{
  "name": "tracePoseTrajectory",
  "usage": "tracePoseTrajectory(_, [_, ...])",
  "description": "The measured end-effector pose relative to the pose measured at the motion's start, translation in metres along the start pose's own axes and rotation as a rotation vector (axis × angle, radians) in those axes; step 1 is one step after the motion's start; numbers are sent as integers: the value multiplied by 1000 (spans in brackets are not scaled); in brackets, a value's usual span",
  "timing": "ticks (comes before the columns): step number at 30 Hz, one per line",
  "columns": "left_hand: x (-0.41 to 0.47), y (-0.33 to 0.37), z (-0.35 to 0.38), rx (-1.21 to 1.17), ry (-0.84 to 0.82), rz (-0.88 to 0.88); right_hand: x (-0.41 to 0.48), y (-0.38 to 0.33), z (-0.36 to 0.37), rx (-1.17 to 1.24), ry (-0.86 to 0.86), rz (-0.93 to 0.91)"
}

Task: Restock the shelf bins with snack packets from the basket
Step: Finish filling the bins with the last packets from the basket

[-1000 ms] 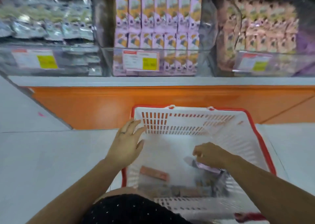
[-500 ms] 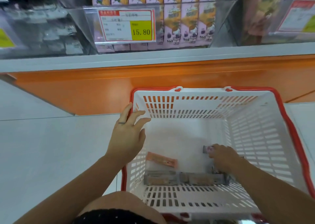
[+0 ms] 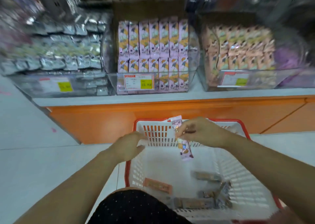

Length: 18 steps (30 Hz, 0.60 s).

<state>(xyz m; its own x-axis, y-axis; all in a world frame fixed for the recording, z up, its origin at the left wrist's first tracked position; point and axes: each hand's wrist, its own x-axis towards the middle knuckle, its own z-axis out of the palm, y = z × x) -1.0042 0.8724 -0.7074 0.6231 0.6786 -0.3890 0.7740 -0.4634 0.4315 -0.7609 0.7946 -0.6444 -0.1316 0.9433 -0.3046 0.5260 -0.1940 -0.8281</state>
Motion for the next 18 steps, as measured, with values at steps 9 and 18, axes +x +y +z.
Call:
tracePoseTrajectory(9, [-54, 102, -82, -620, 183, 136, -51, -79, -24, 186, 263, -172])
tracePoseTrajectory(18, [-82, 130, -92, -1111, 265, 59, -44, -107, -15, 762, 549, -243])
